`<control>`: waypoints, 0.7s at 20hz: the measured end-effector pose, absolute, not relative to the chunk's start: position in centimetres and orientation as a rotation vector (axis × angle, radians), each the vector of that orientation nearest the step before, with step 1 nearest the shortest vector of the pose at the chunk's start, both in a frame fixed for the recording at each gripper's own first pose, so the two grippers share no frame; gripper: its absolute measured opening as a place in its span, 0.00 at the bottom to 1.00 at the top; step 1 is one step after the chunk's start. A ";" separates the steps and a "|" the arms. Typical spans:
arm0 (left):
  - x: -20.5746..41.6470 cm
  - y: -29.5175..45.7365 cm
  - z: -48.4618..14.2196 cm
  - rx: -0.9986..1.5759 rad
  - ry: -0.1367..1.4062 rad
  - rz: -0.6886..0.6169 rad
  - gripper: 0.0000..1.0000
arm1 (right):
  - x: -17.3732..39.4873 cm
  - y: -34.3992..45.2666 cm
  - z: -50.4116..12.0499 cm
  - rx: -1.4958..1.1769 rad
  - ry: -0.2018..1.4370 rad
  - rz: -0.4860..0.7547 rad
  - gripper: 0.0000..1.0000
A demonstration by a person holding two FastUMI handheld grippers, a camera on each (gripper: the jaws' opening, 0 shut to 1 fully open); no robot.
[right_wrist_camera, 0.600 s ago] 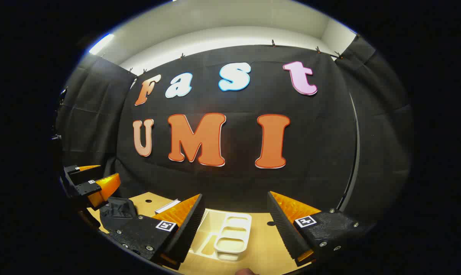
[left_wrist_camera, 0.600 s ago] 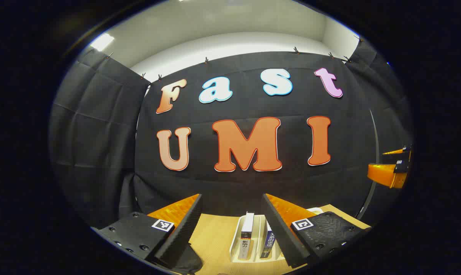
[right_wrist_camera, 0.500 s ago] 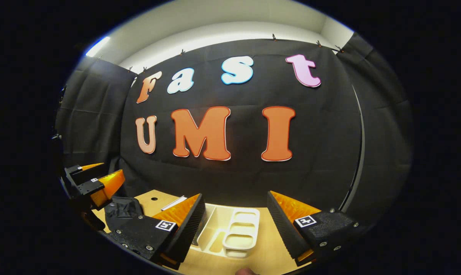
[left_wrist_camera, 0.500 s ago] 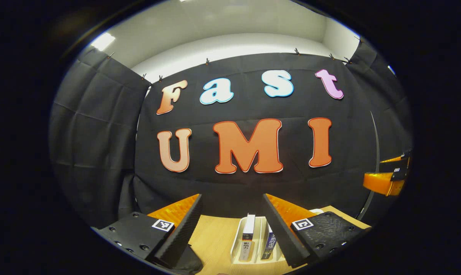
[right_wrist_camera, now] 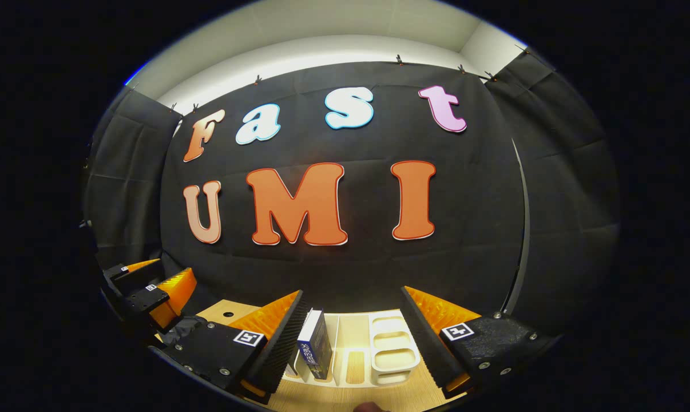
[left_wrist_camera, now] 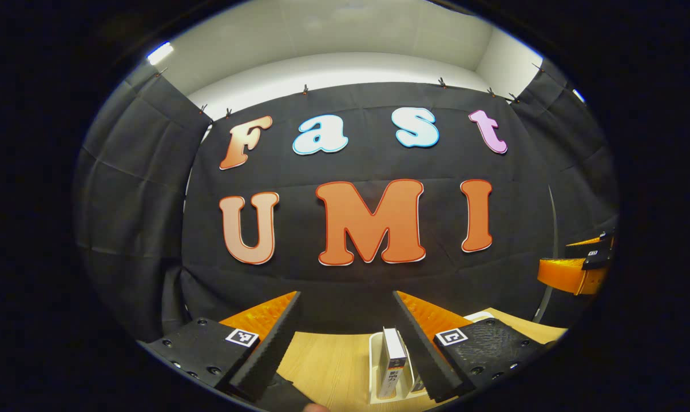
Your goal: Open the schoolbag, grab two books from the bookshelf and put them into the schoolbag.
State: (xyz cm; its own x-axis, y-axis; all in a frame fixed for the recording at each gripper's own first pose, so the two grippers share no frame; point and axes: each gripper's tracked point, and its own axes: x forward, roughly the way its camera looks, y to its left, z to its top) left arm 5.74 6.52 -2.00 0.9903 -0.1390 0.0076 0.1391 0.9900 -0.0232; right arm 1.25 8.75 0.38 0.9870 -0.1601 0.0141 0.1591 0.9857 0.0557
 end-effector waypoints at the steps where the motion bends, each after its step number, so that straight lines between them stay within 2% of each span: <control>1: 6.0 6.3 -2.5 -0.027 0.003 -0.157 0.96 | 1.3 9.2 0.3 0.042 -0.021 -0.167 0.97; 5: 6.2 6.5 -1.9 -0.018 -0.019 -0.175 0.99 | 1.5 10.7 -0.4 0.013 -0.001 -0.148 0.96; 6: 6.2 6.6 -2.2 0.000 -0.009 -0.168 0.96 | 1.5 10.6 -0.5 0.004 0.002 -0.145 0.96; 7: 6.2 6.5 -2.5 0.012 0.005 -0.165 0.99 | 1.6 10.6 -0.6 -0.006 0.005 -0.145 0.96; 9: 6.0 6.1 -2.4 -0.010 0.000 -0.168 0.96 | 1.8 10.3 -0.6 -0.025 0.007 -0.148 0.96; 10: 6.0 5.7 -2.1 -0.018 -0.006 -0.170 0.99 | 1.9 10.4 -0.6 -0.028 0.005 -0.141 0.96; 11: 6.0 5.7 -2.1 -0.016 -0.008 -0.165 0.96 | 1.9 10.3 -0.6 -0.030 0.004 -0.134 0.96; 14: 6.3 5.3 -2.4 -0.017 -0.001 -0.155 0.96 | 2.0 9.7 -0.3 -0.037 -0.004 -0.140 0.96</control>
State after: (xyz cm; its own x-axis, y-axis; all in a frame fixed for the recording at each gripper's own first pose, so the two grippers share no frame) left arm 6.31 5.33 -2.39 0.9880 -0.1542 0.0020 0.1542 0.9879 -0.0169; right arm 2.02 9.66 -0.25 0.9902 -0.1392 0.0065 0.1393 0.9896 -0.0364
